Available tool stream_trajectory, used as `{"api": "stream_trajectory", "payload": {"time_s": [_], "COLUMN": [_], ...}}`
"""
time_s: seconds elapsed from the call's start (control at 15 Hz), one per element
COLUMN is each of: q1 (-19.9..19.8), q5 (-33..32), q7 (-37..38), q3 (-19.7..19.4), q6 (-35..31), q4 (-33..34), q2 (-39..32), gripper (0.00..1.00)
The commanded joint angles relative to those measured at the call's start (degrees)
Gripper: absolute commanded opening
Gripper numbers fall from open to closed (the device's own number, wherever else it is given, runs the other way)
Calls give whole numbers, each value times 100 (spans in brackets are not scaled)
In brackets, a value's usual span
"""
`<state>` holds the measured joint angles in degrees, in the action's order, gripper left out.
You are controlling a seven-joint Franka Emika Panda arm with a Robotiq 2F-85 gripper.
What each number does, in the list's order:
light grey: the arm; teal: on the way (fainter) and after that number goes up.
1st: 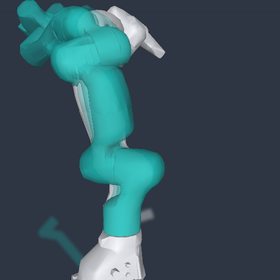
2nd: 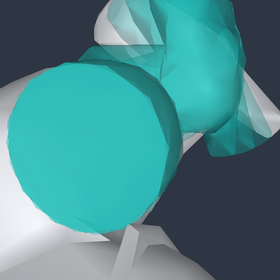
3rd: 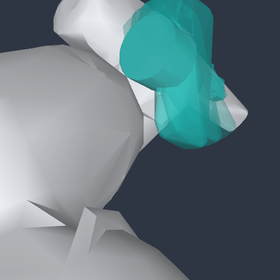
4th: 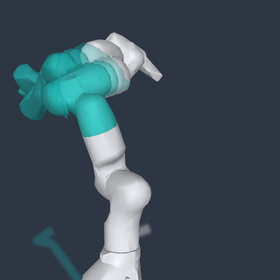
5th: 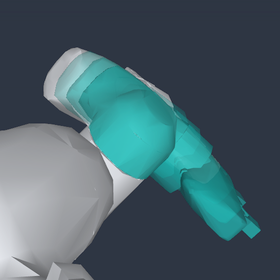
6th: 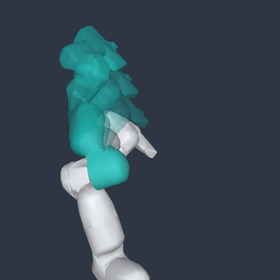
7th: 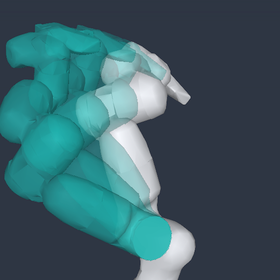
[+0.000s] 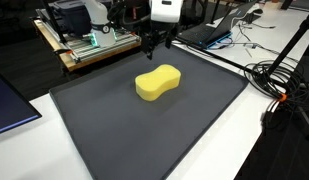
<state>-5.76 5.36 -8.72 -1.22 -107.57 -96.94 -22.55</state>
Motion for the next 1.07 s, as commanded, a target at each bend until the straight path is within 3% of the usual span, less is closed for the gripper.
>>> {"api": "stream_trajectory", "payload": {"time_s": [0.0,0.4,0.53,0.6,0.8,1.0], "q1": [61,222,251,186,226,178], "q5": [277,83,108,141,135,254], "q7": [751,2388,2548,2262,2412,2316], "q3": [-83,-206,-164,-162,-145,-177], "q6": [-1137,-2730,-2973,-2614,-2839,-2937], "q4": [-1413,-3262,-3856,-3069,-3639,-3634], "q2": [844,1820,2166,1573,1947,1880], "gripper": [100,100,100,100,100,100]}}
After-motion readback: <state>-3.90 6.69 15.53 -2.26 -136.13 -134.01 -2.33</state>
